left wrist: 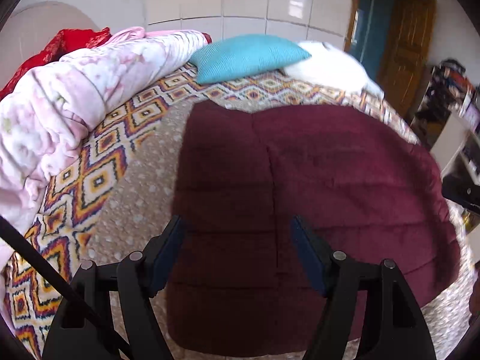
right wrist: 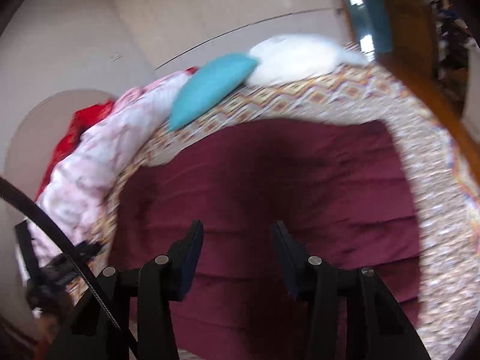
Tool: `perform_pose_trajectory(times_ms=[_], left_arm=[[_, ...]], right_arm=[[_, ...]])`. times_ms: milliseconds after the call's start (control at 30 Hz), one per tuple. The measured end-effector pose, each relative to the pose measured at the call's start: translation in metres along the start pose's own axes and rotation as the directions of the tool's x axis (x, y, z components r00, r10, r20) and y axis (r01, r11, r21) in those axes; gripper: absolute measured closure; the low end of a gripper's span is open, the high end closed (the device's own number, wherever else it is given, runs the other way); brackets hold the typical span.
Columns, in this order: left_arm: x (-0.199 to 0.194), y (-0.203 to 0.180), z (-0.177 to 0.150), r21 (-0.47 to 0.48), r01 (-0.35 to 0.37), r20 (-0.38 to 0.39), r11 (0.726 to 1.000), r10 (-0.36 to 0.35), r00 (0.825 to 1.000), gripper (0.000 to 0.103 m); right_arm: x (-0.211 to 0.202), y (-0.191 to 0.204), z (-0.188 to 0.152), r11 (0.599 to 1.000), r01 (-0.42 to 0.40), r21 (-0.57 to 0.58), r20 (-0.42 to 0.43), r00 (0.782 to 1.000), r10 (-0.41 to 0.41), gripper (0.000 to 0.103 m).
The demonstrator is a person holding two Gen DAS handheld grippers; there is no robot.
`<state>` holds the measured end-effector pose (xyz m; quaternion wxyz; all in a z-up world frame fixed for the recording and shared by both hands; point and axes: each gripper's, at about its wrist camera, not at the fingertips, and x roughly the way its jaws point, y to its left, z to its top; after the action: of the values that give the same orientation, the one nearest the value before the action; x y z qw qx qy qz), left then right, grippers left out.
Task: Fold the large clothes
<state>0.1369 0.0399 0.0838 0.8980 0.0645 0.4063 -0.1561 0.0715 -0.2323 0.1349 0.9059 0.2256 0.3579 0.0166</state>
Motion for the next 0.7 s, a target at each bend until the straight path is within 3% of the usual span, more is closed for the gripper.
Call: perform_pose_trajectory(times_ms=[100,200,267,333,500,600,667,700], left_arm=[[0.037,-0.005,-0.013,0.016,-0.084,-0.078,0.996,0.085,0.993,0.031],[0.05,0.004,-0.021,-0.003,-0.097,-0.075,0.995,0.097,0.992,0.025],[0.045,0.005,-0.021,0.008,-0.111,-0.061,0.994,0.112,0.992,0.024],[0.035,0.013,-0.022,-0.007,-0.096,-0.058,0.995,0.095,0.994,0.024],[0.012,0.041,-0.037,-0.068,-0.102,-0.054,0.992,0.099,0.994,0.024],[-0.001,0.051,-0.051,-0.068,-0.122,-0.056,0.99,0.119,0.991,0.024],[-0.015,0.057,-0.062,-0.067,-0.128,-0.046,0.99,0.125,0.991,0.024],[-0.021,0.058,-0.066,-0.065,-0.132,-0.043,0.989,0.129,0.991,0.024]], right_arm=[[0.045,0.013,-0.017,0.998,-0.069,0.008,-0.072,0.995,0.069,0.051],[0.08,0.005,-0.027,1.0,0.001,-0.008,-0.102,0.995,-0.002,0.054],[0.087,-0.01,-0.028,0.999,-0.012,0.029,-0.095,0.995,0.015,0.063],[0.081,-0.021,-0.025,0.999,-0.003,0.05,-0.089,0.996,0.007,0.072],[0.046,-0.056,-0.028,0.993,0.065,0.099,-0.065,0.996,-0.059,0.072],[0.02,-0.08,-0.041,0.982,0.156,0.108,-0.058,0.987,-0.15,0.07],[0.006,-0.098,-0.053,0.962,0.254,0.098,-0.075,0.966,-0.248,0.068],[-0.002,-0.104,-0.059,0.96,0.263,0.095,-0.071,0.964,-0.257,0.068]])
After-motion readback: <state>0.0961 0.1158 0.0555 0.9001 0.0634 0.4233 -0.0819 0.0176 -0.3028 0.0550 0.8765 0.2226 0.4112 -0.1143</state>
